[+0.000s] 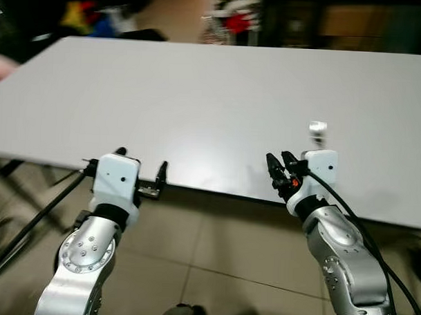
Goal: Setting the table
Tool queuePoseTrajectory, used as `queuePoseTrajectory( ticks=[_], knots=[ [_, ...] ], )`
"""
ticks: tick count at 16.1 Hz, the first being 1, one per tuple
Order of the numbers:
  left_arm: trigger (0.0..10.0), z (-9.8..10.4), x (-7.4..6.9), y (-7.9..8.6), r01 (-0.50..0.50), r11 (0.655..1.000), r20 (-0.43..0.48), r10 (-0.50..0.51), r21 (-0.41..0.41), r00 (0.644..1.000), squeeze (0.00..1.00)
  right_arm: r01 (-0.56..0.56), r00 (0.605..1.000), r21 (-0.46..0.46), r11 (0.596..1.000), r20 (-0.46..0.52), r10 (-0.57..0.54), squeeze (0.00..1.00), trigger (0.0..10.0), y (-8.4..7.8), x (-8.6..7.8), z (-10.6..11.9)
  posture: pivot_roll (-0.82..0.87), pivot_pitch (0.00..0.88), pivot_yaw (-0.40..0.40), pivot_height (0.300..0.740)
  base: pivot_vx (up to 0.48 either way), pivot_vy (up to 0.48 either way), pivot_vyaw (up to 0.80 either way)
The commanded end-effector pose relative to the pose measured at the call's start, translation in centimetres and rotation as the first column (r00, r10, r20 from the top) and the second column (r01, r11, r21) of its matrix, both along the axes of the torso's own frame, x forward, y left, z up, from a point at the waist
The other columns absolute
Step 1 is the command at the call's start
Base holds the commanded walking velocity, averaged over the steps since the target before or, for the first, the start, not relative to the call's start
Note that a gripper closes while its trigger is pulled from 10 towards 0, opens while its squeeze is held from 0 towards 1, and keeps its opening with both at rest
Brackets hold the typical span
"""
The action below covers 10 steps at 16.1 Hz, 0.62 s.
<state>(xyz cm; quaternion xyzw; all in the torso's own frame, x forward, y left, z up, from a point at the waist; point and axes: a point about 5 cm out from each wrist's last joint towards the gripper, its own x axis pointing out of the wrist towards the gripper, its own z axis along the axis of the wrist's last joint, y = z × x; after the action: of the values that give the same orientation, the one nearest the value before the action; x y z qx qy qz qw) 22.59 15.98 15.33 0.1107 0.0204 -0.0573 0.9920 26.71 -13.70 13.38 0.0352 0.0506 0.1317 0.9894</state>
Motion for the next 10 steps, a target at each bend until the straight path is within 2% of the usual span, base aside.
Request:
queuePoseTrajectory(
  ticks=[1,2,3,5,6,7,8,10],
  knots=[
    [10.0,-0.1,-0.2,0.5,-0.037,0.999,0.006,0.036,0.023,0.999,0.00,-0.025,1.000,-0.006,1.000,0.013,0.025,0.00,10.0,0.2,-0.1,0.6,-0.12,0.000,0.127,0.740,0.000,0.000,0.80],
    [10.0,-0.2,-0.3,0.6,-0.048,0.998,0.009,0.048,0.031,0.999,0.00,-0.033,0.999,-0.022,0.999,0.007,0.033,0.00,10.0,0.2,-0.3,0.6,-0.11,0.000,0.126,0.740,0.000,0.000,0.80],
    [10.0,-0.4,-0.8,0.7,-0.069,0.998,-0.001,0.069,0.017,0.998,0.00,-0.068,0.998,0.009,0.998,-0.010,0.068,0.00,10.0,0.5,-0.1,0.5,-0.09,0.000,0.103,0.740,0.000,0.000,0.80],
    [10.0,-0.4,-1.1,0.4,-0.045,0.999,-0.008,0.045,-0.021,0.999,0.00,-0.085,0.996,0.106,0.991,-0.027,0.088,0.00,10.0,0.9,0.1,0.9,-0.08,0.000,0.092,0.740,0.000,0.000,0.80],
    [10.0,-0.3,-1.3,0.5,-0.077,0.997,-0.005,0.077,-0.032,0.997,0.00,-0.107,0.993,0.119,0.987,-0.028,0.111,0.00,10.0,1.3,0.1,1.0,-0.06,0.000,0.079,0.740,0.000,0.000,0.80],
    [10.0,-0.1,-1.4,0.7,-0.099,0.995,0.002,0.099,-0.017,0.995,0.00,-0.139,0.989,0.117,0.983,-0.040,0.144,0.00,10.0,1.6,0.1,0.9,-0.04,0.000,0.068,0.740,0.000,0.000,0.80],
    [10.0,0.0,-1.8,0.8,-0.106,0.994,0.007,0.106,0.032,0.994,0.00,-0.138,0.988,0.117,0.983,-0.058,0.146,0.00,10.0,1.6,-0.1,0.6,-0.03,0.000,0.057,0.740,0.000,0.000,0.80],
    [10.0,0.3,-2.6,1.2,-0.137,0.990,0.017,0.136,0.030,0.991,0.00,-0.153,0.984,0.104,0.983,-0.073,0.161,0.00,10.0,1.5,-0.5,0.4,-0.03,0.000,0.054,0.740,0.000,0.000,0.80]
  ],
)
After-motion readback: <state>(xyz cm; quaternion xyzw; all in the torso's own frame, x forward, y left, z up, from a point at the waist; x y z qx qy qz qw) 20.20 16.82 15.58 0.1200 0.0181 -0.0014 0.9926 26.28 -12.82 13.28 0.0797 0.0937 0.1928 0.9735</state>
